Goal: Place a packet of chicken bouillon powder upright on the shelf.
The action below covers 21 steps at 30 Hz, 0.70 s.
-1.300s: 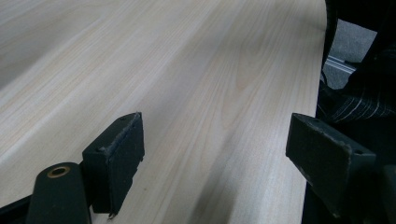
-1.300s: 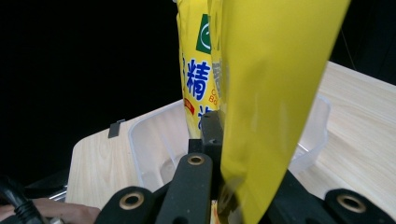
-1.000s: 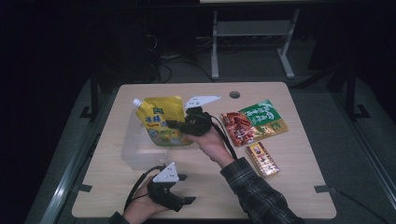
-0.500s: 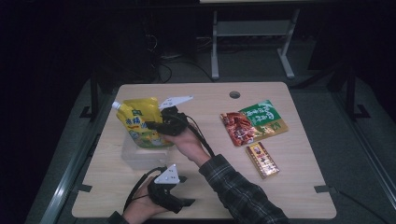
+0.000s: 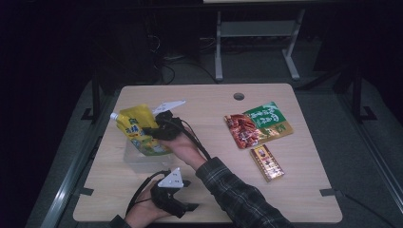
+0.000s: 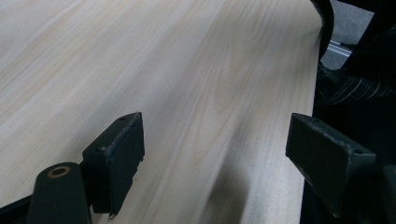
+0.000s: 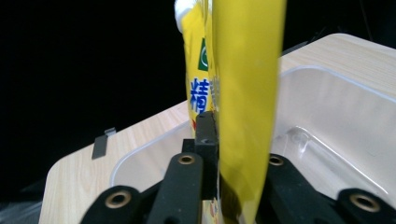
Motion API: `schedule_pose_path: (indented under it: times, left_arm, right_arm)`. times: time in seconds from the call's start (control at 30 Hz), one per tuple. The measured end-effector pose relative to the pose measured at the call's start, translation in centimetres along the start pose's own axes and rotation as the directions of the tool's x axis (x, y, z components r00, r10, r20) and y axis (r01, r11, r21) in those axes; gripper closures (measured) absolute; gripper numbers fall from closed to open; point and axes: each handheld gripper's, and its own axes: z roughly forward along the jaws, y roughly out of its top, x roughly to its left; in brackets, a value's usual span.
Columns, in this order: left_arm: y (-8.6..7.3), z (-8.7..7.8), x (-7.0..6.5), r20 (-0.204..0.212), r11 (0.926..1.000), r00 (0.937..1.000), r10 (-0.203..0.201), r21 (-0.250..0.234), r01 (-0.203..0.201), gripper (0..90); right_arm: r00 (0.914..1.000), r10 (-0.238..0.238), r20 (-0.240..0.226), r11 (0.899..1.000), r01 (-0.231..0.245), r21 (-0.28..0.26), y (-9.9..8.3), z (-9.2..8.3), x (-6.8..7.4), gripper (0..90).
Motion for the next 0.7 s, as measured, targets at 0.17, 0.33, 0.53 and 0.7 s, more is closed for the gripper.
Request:
schedule_pose_path:
  times: [0.17,0.33,0.53,0.7]
  left_arm:
    - [0.0,0.1,0.0,0.003,1.0000,1.0000,-0.003,0.001,0.003,18.8]
    - [0.0,0.1,0.0,0.002,0.9999,1.0000,0.008,0.009,-0.008,18.8]
    - [0.0,0.2,-0.1,0.006,0.9999,0.9999,0.009,0.008,-0.009,19.0]
    - [0.1,0.2,0.0,0.015,0.9998,0.9997,0.021,0.005,-0.021,19.1]
  right_arm:
    - [0.9996,-0.026,-0.006,0.999,0.027,0.018,0.4,-0.6,0.3,76.3]
    - [0.9988,-0.048,-0.009,0.998,0.048,0.027,0.9,-1.6,0.1,71.4]
    - [0.9970,-0.071,-0.033,0.994,0.073,0.082,2.5,-1.9,-0.3,70.2]
    - [0.9950,-0.082,-0.057,0.988,0.089,0.130,4.3,-1.0,-0.9,68.1]
